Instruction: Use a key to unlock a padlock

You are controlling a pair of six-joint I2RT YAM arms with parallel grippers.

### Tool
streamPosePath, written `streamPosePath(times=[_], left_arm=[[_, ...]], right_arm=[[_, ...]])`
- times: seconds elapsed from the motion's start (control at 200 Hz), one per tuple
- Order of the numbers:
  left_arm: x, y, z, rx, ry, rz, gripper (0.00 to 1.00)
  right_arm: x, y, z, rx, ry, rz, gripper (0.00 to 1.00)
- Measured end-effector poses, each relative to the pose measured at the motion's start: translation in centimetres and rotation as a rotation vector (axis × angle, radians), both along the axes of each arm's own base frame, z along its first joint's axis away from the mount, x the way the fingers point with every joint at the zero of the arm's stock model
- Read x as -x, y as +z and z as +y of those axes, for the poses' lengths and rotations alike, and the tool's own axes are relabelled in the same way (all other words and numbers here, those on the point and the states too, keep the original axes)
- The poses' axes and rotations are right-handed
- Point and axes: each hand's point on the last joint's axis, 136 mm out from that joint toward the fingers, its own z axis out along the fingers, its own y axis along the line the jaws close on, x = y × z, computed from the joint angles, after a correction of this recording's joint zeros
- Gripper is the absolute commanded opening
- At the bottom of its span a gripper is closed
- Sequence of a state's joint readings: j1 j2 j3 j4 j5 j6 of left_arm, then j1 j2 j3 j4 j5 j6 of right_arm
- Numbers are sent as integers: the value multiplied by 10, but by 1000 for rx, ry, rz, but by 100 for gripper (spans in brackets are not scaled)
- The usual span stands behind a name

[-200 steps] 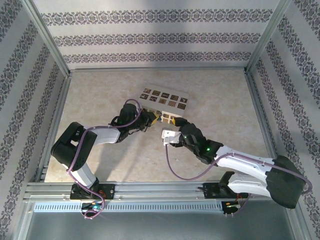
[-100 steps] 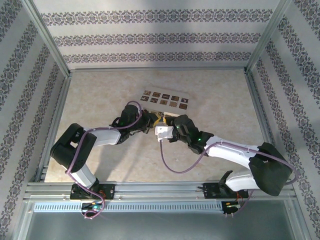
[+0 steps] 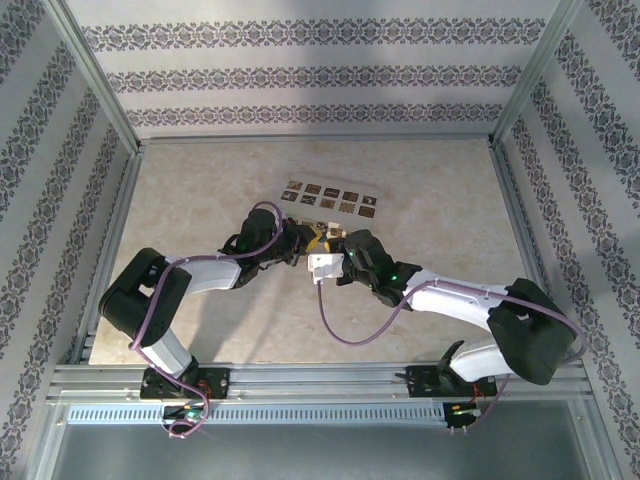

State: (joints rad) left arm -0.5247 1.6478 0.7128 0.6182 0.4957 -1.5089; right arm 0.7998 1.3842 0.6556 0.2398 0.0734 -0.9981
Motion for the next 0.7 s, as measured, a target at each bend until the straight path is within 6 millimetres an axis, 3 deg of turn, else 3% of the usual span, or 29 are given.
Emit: streamPosePath(times=[0.7], left_arm=[[0,0,0,9,5,11,0]], right_arm=[[-16,1,-1,-14,-48,-44,17]])
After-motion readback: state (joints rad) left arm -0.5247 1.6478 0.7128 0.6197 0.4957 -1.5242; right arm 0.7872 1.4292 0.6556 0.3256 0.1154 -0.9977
